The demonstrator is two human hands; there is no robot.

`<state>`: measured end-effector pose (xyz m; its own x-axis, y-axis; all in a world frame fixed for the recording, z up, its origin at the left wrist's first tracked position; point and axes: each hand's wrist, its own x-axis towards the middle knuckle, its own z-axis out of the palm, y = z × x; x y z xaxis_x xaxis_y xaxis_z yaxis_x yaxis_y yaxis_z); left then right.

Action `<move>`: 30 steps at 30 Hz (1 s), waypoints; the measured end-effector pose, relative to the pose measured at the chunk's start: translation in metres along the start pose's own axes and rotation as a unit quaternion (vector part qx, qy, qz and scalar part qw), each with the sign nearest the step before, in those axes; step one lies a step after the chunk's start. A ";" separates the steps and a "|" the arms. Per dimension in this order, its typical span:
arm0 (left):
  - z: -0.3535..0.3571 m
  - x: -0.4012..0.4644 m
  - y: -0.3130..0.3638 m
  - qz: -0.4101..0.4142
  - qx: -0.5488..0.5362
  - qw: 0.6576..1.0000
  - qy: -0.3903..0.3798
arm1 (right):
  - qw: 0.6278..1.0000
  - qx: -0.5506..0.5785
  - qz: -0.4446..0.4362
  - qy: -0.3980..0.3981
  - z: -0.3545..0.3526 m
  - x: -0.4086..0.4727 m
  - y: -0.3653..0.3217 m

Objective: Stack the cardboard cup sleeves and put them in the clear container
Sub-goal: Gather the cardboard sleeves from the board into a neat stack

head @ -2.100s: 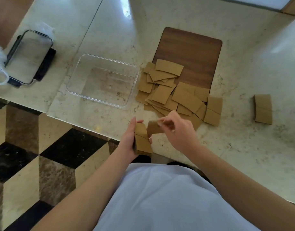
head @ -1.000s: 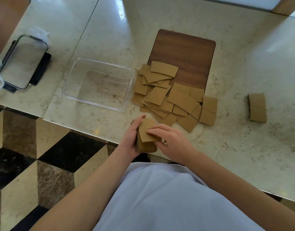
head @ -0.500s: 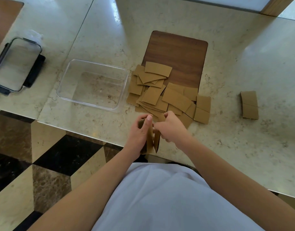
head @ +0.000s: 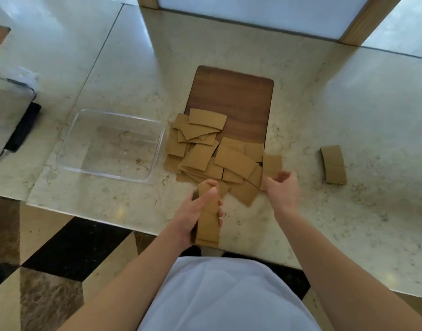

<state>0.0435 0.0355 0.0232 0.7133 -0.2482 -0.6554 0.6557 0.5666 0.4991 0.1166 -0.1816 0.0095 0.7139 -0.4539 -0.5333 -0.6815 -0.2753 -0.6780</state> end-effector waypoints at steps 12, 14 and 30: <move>0.037 0.053 0.008 -0.051 -0.018 0.996 0.068 | 0.985 -0.170 0.017 0.022 0.000 0.058 0.007; 0.040 0.056 0.009 -0.054 -0.027 0.996 0.058 | 0.996 -0.091 0.015 0.008 -0.001 0.054 0.005; 0.027 0.063 0.002 -0.038 0.025 0.994 0.101 | 0.964 -0.140 -0.130 -0.186 0.006 -0.013 0.004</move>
<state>0.0964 -0.0005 -0.0019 0.5996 -0.1231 -0.7908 0.7216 0.5104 0.4677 0.1055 -0.1715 0.0106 0.8387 -0.0173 -0.5444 -0.4518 -0.5804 -0.6775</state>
